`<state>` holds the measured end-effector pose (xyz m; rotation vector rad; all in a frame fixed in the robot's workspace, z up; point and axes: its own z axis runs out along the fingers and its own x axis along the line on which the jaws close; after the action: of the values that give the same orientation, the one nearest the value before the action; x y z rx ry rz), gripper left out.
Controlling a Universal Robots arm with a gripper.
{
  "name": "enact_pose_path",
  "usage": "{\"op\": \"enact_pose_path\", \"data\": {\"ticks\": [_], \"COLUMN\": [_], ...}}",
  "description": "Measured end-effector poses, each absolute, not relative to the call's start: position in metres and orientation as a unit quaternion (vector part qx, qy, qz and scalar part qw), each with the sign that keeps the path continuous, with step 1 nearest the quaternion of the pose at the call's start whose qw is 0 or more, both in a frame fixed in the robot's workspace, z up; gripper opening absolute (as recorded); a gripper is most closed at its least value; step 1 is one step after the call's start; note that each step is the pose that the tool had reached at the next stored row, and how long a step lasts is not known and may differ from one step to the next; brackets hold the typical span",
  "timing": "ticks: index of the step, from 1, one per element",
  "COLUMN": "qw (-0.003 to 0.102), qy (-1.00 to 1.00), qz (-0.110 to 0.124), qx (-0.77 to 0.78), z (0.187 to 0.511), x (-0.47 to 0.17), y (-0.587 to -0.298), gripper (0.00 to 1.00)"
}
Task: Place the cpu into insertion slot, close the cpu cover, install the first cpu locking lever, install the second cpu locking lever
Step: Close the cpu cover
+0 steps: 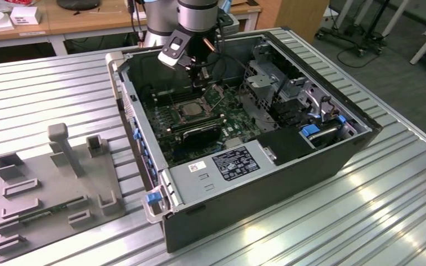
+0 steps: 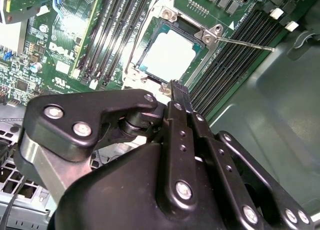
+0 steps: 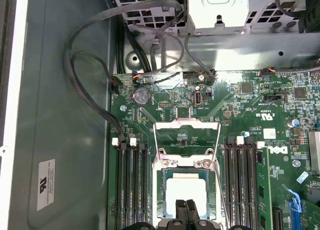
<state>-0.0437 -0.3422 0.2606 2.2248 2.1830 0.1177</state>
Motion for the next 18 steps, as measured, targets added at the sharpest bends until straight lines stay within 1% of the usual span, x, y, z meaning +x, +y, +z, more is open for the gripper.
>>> {"op": "enact_pose_path", "data": {"ticks": [12, 18], "qw": [0.011, 0.011], "qy": [0.700, 0.700], "qz": [0.038, 0.038], "qx": [0.713, 0.713], "z": [0.2608, 0.2679], "x": [-0.0420, -0.0420], "y": [-0.3423, -0.3422], "gripper": [0.10, 0.10]}}
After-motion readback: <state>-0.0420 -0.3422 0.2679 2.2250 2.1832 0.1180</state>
